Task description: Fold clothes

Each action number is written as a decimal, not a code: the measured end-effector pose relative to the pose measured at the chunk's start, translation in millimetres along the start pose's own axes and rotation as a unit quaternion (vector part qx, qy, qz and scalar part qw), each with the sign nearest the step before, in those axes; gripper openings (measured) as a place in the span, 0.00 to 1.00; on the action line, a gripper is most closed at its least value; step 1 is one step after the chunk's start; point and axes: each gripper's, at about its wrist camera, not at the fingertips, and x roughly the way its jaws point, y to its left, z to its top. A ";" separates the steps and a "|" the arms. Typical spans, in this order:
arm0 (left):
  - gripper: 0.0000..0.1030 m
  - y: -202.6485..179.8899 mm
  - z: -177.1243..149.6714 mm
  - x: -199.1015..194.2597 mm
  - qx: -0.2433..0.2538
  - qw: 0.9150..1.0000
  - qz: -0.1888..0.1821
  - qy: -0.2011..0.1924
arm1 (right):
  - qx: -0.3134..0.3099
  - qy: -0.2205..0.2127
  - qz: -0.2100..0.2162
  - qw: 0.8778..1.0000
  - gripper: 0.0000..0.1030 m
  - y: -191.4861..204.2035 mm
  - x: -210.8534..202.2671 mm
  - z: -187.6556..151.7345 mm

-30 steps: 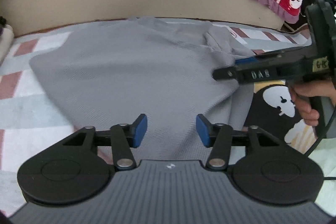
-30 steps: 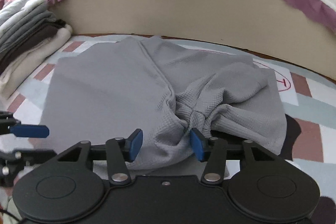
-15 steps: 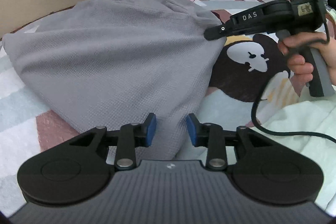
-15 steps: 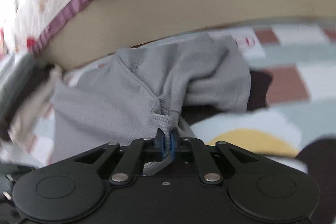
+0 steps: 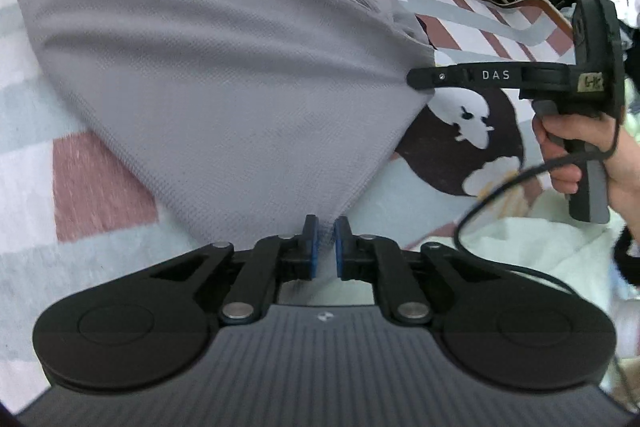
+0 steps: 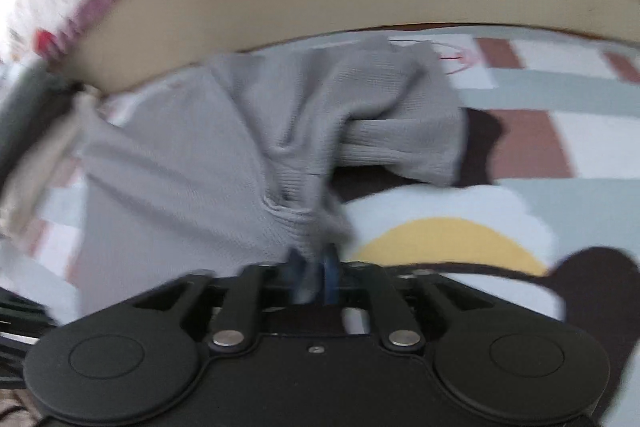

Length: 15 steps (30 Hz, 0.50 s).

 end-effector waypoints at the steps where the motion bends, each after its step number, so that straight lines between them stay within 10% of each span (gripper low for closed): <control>1: 0.14 2.0 1.9 -5.1 -0.001 1.000 -0.009 0.000 | -0.014 -0.001 0.015 1.000 0.47 7.7 3.3 10.7; 5: 0.43 23.4 20.9 -49.3 -0.006 0.996 0.005 -0.091 | -0.068 -0.006 0.075 0.995 0.48 38.6 16.4 53.5; 9: 0.44 69.9 65.0 -63.6 -0.028 0.986 0.120 -0.116 | -0.122 -0.010 0.135 0.983 0.44 69.4 29.6 96.2; 13: 0.44 132.8 78.4 -58.9 -0.115 0.971 0.141 -0.154 | -0.175 -0.013 0.189 0.966 0.44 100.4 44.6 138.8; 15: 0.44 156.5 74.7 -54.5 -0.146 0.962 0.147 -0.176 | -0.206 0.001 0.148 0.967 0.44 118.0 77.7 156.9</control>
